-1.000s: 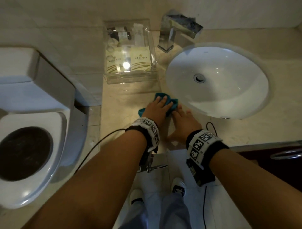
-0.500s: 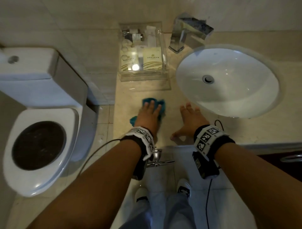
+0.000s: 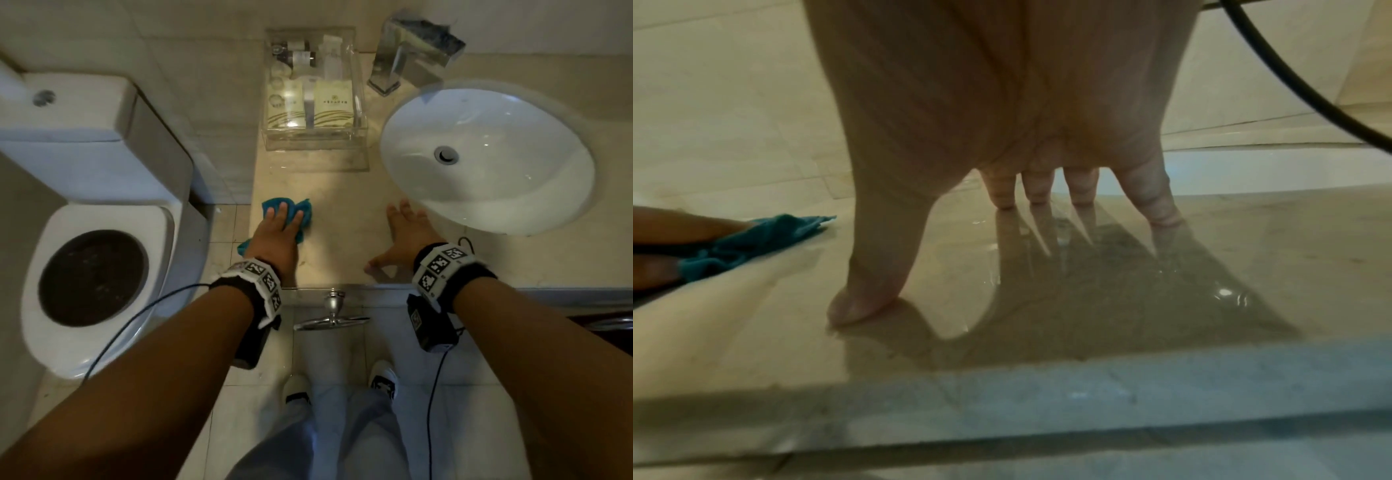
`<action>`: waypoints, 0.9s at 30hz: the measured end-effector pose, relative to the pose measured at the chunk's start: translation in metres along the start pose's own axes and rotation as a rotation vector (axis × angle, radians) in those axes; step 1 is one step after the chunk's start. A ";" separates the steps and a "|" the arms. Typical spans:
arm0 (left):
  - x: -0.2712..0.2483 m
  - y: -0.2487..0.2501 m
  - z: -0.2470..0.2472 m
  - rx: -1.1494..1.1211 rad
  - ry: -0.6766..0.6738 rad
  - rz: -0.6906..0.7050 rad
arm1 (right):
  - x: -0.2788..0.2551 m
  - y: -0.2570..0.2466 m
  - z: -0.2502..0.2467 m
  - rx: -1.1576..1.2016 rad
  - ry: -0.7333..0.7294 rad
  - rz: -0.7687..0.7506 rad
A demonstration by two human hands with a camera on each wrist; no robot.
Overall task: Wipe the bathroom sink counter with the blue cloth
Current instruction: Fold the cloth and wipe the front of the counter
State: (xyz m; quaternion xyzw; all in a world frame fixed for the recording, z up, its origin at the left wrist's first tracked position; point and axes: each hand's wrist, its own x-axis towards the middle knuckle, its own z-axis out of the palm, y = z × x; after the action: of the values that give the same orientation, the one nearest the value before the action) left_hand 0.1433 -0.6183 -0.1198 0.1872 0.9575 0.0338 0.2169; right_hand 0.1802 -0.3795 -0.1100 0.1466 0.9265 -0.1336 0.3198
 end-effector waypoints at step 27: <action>0.005 0.021 0.010 0.026 -0.010 0.052 | -0.014 -0.032 -0.006 -0.122 -0.067 -0.021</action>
State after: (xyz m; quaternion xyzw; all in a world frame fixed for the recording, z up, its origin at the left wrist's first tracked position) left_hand 0.1499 -0.5972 -0.1276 0.2151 0.9515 0.0258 0.2184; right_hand 0.1753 -0.4098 -0.0914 0.1124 0.9232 -0.0850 0.3577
